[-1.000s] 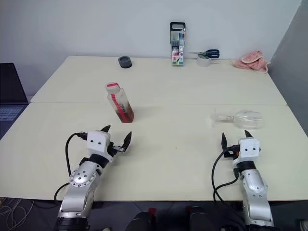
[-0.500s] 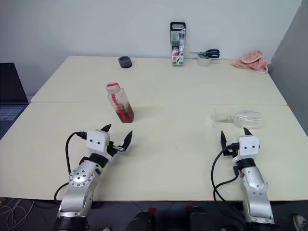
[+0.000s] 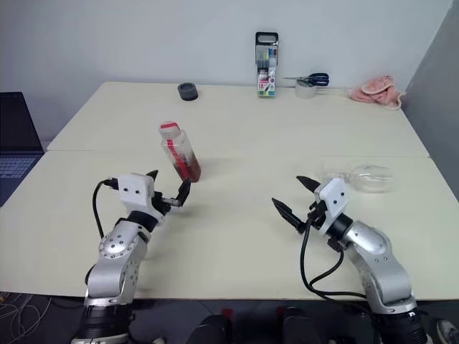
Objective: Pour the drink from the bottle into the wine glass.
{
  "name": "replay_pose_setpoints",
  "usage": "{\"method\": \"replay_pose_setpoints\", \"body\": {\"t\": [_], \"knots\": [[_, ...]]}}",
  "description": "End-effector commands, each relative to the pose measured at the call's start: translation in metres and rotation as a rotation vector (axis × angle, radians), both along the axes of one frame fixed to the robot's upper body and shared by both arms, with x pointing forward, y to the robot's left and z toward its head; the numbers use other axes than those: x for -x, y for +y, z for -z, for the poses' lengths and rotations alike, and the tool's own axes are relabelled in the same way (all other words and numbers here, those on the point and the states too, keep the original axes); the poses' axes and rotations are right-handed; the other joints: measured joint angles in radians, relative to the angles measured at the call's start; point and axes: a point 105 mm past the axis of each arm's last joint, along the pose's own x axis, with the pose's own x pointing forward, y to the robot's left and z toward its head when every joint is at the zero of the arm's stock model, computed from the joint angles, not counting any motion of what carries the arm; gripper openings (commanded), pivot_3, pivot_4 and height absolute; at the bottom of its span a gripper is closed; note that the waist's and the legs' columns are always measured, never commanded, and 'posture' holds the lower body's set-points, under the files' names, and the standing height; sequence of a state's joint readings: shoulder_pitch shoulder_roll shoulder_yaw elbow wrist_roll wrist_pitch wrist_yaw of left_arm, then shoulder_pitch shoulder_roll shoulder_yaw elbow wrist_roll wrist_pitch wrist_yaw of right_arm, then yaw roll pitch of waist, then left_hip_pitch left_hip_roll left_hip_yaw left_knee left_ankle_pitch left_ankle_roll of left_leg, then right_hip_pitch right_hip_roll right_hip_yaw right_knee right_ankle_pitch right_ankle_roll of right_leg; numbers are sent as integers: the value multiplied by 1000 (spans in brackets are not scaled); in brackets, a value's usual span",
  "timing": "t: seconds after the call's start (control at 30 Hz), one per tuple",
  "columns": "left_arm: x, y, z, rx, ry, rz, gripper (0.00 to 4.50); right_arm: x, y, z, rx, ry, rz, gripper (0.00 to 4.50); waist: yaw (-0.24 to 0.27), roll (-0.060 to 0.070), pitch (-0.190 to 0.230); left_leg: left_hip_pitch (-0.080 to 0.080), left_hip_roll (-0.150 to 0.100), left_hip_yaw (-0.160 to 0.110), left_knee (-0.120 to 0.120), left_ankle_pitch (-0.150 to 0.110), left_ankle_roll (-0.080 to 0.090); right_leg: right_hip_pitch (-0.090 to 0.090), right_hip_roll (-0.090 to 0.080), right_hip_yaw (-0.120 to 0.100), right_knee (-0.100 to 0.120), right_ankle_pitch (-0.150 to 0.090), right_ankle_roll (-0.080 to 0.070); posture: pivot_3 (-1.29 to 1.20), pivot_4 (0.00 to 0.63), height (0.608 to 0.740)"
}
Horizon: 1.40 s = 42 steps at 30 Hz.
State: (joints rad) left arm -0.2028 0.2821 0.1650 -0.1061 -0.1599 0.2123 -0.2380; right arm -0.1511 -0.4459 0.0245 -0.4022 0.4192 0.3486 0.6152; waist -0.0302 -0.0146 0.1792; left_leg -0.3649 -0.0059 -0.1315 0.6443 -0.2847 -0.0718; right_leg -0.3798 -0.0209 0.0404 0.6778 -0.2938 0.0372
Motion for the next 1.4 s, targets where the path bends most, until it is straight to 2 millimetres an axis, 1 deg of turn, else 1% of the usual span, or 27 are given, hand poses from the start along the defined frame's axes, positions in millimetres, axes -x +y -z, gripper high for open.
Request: {"method": "replay_pose_setpoints", "body": {"t": [0.03,0.23,0.43,0.57,0.73,1.0,1.17,1.37,1.4], "knots": [[-7,4,-13,10,-17,-31,4473,9,12,-17,3,-12,-105,4500,0,-1,1,0,0,0,0,0,0,0,0,0,0,0,0,0,150,740],[-19,-1,-20,-3,3,-18,4473,15,14,-22,19,-4,-168,4500,1,-2,1,0,0,0,0,0,0,0,-1,0,-1,0,0,0,150,740],[-31,-5,-28,-16,-6,-15,4473,17,15,-24,31,-10,-190,4500,1,-3,2,0,0,0,0,0,0,0,-1,0,-1,0,0,0,150,740],[-40,-13,-36,-23,-21,-3,4473,19,17,-28,32,-4,-229,4500,1,-3,2,0,0,0,0,0,0,0,-1,0,-1,0,0,0,150,740],[-54,-18,-42,-22,-14,-13,4473,16,19,-33,32,-13,-242,4500,1,-4,3,-1,0,0,0,0,0,-1,0,0,-1,0,0,0,150,740],[-73,-20,-56,-30,-31,-40,4473,13,22,-37,26,-19,-243,4500,1,-5,3,-1,-1,1,0,1,-3,-2,-1,0,-1,0,0,0,150,740],[-77,-21,-64,-75,-41,-57,4473,12,24,-41,29,-19,-250,4500,1,-5,3,-2,-1,1,0,2,-4,-2,-1,0,-1,0,0,0,150,740],[-77,-21,-63,-85,-39,-61,4473,14,26,-43,37,-12,-260,4500,1,-5,3,-4,-1,1,0,2,-4,-5,-1,1,0,0,0,0,150,740],[-77,-20,-62,-84,-38,-65,4076,14,26,-44,38,-11,-260,4500,1,-5,3,-5,-1,1,0,2,-4,-5,-1,1,0,0,0,0,150,740]]}}
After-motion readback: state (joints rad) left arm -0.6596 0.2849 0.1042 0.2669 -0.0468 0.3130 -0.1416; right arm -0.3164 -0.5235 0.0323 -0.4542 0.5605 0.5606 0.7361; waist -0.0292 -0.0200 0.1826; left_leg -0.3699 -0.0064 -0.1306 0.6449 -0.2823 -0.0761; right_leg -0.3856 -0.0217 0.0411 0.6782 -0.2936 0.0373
